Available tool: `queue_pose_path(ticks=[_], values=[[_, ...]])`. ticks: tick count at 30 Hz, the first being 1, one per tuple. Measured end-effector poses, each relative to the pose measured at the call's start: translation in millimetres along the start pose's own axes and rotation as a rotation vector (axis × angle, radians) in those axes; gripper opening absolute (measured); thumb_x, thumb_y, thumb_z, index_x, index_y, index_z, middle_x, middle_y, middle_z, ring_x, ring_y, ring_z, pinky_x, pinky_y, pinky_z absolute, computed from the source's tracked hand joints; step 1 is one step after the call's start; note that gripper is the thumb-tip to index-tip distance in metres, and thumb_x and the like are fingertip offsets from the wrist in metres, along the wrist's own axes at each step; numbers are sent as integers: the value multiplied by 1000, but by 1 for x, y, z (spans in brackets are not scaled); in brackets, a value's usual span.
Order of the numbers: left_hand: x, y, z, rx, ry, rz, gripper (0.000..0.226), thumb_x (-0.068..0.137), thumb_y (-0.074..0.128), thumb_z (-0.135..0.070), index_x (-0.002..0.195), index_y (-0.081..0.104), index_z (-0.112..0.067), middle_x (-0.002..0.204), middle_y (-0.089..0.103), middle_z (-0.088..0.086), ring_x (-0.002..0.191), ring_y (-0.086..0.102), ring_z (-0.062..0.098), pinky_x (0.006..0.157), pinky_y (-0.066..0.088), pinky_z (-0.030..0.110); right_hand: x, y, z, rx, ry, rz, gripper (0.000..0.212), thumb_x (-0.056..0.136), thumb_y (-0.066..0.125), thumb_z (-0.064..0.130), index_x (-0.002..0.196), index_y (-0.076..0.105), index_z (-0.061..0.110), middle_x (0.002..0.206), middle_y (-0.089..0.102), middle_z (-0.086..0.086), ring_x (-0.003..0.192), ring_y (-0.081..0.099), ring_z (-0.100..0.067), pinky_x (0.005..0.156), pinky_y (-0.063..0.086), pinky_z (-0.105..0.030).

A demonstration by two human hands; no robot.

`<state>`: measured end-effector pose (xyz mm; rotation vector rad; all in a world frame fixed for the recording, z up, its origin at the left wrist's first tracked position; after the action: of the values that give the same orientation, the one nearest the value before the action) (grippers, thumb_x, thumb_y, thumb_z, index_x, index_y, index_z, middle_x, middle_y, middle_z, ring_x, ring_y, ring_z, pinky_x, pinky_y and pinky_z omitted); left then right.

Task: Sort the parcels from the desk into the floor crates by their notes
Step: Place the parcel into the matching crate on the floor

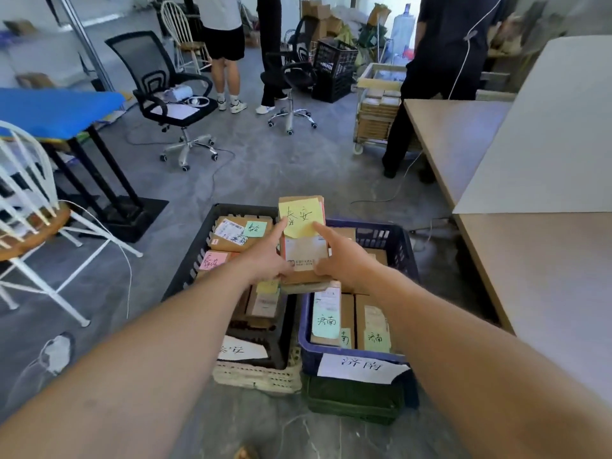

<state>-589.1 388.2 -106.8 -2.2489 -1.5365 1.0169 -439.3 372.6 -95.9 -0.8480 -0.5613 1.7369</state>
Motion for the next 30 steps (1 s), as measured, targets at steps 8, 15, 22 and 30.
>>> queue_pose_path(ticks=[8,15,22,30], values=[[67,-111,80,66,-48,-9,105,86,68,-4,152,-5,-42,128,54,6,108,56,23,80,51,31,113,62,77,22,33,56,84,92,60,10,154,9,35,131,53,-6,86,58,-17,60,51,-25],[115,-112,142,116,-109,87,101,89,65,-7,153,-6,-41,134,44,3,105,56,21,73,50,28,163,116,65,42,121,130,84,92,58,7,154,9,37,128,54,-6,86,57,-14,64,51,-25],[153,-81,202,260,-242,159,103,87,64,-13,150,-11,-45,145,32,1,114,51,21,95,50,42,201,180,20,97,182,228,83,92,54,6,154,8,36,133,53,-4,97,61,-20,67,53,-28],[187,-44,254,304,-285,296,101,90,61,-12,150,-16,-39,151,21,4,114,46,16,86,48,28,225,233,-22,131,300,284,81,93,52,6,153,8,39,134,51,-4,93,62,-18,68,57,-33]])
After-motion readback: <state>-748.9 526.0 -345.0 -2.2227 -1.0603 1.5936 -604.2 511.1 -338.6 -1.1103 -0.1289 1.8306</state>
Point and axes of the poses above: each hand's wrist, its own x-axis towards the middle knuckle, its own y-axis out of the palm, z = x × y, the point moved 6 cm from there along x, towards the middle knuckle
